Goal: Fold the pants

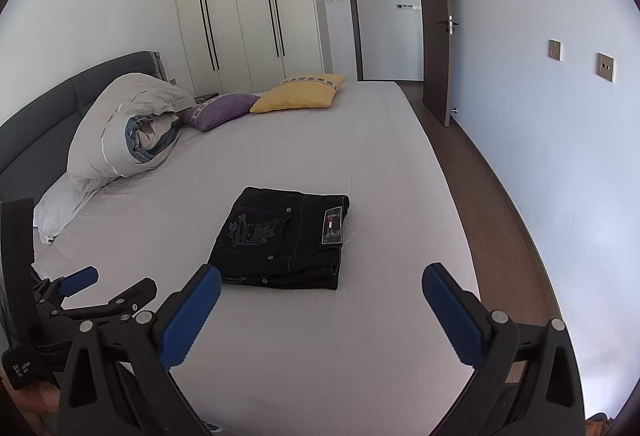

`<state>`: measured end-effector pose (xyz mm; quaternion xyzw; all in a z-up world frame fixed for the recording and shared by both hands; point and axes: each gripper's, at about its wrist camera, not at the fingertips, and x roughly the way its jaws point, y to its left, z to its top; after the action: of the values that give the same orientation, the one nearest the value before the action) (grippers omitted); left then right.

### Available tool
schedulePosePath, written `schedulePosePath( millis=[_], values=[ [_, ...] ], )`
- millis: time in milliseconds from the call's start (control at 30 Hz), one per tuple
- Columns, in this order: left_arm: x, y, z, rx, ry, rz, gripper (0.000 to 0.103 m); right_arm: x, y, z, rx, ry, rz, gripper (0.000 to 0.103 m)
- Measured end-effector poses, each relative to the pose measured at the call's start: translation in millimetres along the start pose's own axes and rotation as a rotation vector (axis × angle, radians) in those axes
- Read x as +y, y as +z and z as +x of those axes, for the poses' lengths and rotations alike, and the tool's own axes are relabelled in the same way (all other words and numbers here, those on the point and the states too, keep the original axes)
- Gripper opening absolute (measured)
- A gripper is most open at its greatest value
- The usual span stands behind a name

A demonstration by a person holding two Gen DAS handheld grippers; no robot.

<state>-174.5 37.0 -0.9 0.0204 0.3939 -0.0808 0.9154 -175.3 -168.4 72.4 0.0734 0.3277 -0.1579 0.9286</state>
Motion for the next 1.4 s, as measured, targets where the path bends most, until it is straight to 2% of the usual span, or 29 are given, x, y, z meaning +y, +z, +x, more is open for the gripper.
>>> schedulePosePath(
  millis=[1400],
  values=[
    [-1.1, -4.8, 6.7, 0.010, -0.002, 0.021, 0.103, -2.3, -5.3, 7.8, 0.037, 0.008, -0.003, 0.103]
  ],
)
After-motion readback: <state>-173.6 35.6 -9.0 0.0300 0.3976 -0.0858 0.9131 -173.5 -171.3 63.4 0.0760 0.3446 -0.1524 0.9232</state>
